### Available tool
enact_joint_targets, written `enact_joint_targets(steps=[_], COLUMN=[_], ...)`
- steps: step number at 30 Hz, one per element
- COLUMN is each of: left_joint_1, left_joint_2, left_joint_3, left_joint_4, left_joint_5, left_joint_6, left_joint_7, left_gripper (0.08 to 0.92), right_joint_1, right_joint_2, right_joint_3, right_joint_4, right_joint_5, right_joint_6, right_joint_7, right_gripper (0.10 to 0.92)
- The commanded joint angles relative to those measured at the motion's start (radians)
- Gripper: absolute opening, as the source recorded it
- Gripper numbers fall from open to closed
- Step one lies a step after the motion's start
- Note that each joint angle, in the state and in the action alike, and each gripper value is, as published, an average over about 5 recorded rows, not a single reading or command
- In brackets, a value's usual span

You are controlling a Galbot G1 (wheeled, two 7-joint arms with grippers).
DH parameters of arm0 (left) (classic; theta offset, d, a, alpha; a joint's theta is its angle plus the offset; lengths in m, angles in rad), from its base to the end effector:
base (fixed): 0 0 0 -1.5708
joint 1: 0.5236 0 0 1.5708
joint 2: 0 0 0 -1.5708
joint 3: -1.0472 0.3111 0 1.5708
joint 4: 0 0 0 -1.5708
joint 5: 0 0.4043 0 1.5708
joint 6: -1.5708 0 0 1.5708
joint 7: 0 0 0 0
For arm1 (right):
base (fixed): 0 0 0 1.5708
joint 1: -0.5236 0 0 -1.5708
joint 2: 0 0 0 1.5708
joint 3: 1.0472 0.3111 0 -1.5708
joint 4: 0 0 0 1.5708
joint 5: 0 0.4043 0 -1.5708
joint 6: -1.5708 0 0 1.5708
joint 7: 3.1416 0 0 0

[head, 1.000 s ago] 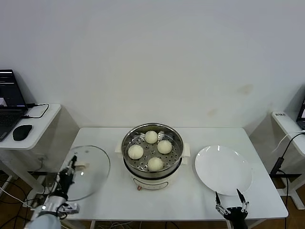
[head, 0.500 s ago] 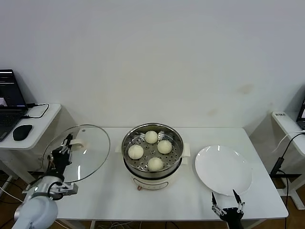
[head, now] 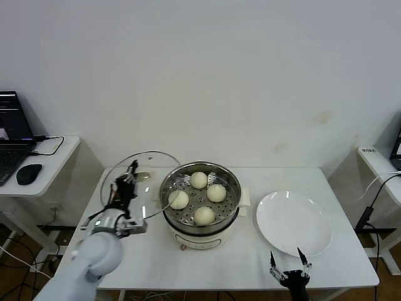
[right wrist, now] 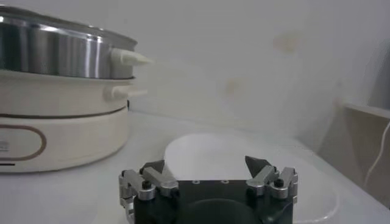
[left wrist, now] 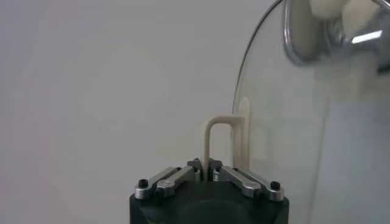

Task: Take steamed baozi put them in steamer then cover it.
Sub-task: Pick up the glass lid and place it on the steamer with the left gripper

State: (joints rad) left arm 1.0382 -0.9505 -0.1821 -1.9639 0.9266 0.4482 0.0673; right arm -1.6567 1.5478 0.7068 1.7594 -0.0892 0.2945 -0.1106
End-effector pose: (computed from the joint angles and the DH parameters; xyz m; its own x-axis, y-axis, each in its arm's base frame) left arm 0.3537 -0.0110 -0.1967 -0.9977 0.0569 -0.0358 -0.0293 0.1110 0.9934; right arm 0.1865 -0.0777 -0.4151 -0.9899 0.0170 0.1406 -0.0100 0.9819 -0.1890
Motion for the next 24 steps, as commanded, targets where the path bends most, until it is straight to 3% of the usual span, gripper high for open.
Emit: enact_joint_targets(steps=[1, 13, 24], left_joint_1=[-0.226, -0.211, -0.209], left_joint_2=[-0.184, -0.356, -0.387], left_joint_3=[0.249, 0.305, 0.318], left_joint_4=[0.072, 0.160, 0.183], left_joint_5=[0.217, 0.372, 0.391], left_joint_6=[0.124, 0.095, 0.092], left_joint_7=[0.159, 0.194, 0.200], left_gripper=[0.138, 0.138, 0.138], right_joint_1=[0.022, 0.016, 0.016], right_joint_2=[0.023, 0.030, 0.030], right_joint_3=[-0.010, 0.007, 0.010], right_joint_4=[-0.025, -0.034, -0.053], right_joint_5=[-0.099, -0.121, -0.125], right_joint_6=[-0.003, 0.010, 0.022], right_joint_7=[0.039, 0.045, 0.043], right_gripper=[0.823, 0.823, 0.823])
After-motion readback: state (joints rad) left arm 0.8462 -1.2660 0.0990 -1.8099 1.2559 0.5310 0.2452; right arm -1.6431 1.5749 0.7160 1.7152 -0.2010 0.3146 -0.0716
